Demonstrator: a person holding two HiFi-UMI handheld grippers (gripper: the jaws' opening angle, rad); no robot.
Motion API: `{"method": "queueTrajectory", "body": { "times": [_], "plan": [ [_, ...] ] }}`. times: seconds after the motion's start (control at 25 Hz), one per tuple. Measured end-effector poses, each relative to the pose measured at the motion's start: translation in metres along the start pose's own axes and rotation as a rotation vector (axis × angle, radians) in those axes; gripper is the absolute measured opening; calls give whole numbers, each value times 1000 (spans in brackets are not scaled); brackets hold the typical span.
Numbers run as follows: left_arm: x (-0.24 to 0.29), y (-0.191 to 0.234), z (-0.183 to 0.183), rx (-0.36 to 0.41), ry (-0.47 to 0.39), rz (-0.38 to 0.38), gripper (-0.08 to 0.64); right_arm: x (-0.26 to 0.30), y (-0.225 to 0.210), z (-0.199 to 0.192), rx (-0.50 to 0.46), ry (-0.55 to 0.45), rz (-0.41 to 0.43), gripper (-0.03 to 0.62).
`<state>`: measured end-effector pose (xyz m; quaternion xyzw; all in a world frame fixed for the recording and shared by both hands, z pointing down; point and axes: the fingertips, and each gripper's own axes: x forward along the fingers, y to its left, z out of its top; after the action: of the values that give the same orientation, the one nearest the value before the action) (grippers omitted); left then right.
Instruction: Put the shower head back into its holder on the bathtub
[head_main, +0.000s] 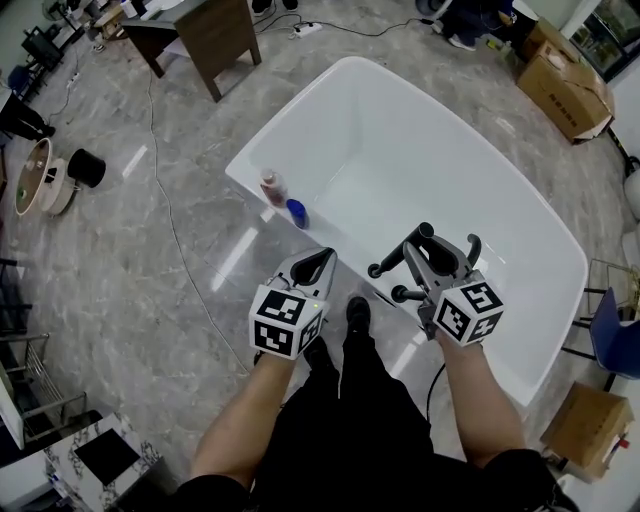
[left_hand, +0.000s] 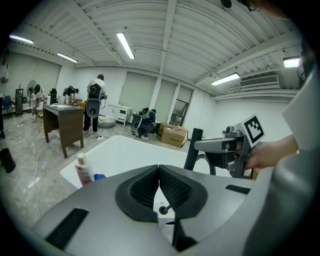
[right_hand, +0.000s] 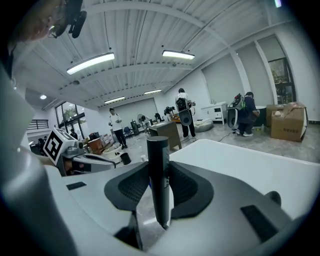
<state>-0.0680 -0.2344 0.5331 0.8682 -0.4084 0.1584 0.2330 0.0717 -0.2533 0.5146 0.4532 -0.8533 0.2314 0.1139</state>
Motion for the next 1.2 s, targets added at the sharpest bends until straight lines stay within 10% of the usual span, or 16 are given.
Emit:
{"method": "queueTrajectory", "body": {
  "times": [1.2],
  "plan": [
    [-2, 16, -64, -33, 85, -3, 15, 17, -10, -95, -94, 121, -169, 137]
  ]
}}
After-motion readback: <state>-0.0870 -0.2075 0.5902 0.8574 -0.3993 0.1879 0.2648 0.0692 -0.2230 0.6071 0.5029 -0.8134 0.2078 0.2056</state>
